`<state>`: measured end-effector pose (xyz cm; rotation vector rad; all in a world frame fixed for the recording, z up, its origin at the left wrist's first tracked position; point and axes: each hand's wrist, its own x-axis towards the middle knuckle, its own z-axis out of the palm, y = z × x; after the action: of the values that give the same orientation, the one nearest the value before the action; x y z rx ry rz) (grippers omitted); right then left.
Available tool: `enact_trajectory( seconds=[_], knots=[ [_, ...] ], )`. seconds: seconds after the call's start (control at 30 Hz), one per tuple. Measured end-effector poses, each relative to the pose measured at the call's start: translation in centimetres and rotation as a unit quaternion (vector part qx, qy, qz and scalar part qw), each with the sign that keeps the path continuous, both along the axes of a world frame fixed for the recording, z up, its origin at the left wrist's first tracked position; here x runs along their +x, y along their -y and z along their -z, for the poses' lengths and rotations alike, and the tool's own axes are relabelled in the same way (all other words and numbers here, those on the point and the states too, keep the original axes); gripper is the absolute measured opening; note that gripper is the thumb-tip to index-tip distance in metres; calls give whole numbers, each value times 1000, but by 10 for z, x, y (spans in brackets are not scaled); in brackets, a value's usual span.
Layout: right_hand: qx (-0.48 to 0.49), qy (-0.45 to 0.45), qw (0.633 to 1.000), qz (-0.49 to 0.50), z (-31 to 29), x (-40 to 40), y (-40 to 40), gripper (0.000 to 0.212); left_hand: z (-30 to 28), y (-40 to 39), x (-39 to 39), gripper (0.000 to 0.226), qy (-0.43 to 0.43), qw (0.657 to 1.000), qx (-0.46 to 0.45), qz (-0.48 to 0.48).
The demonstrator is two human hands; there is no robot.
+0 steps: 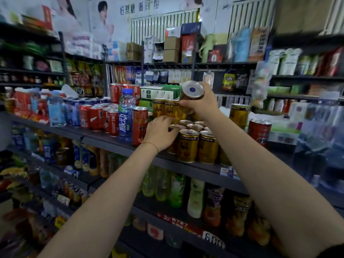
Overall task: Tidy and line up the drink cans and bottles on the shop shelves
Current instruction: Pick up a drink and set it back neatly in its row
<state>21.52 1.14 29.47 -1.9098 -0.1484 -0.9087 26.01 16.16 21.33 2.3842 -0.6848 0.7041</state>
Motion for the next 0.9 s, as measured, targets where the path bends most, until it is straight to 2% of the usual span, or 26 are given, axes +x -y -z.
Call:
enact_trajectory(
  seconds=[0.07,0.2,0.33,0.47,0.63,0.9],
  knots=[
    [12,-29,999,18,-1,16,7,62,1,5,7,47,-3,1000,25,-9],
    [24,-78,996,44,2,51,18,72,8,7,22,38,-6,1000,28,-10],
    [33,-122,990,57,6,76,26,76,25,10,30,34,63,998,3,-28],
    [42,-183,980,69,13,95,32,91,35,13,34,44,102,994,-34,-27],
    [53,-222,969,93,13,111,34,97,36,14,34,51,110,992,-47,-31],
    [-44,-255,958,125,13,112,29,75,38,14,33,49,116,991,-47,-35]
  ],
)
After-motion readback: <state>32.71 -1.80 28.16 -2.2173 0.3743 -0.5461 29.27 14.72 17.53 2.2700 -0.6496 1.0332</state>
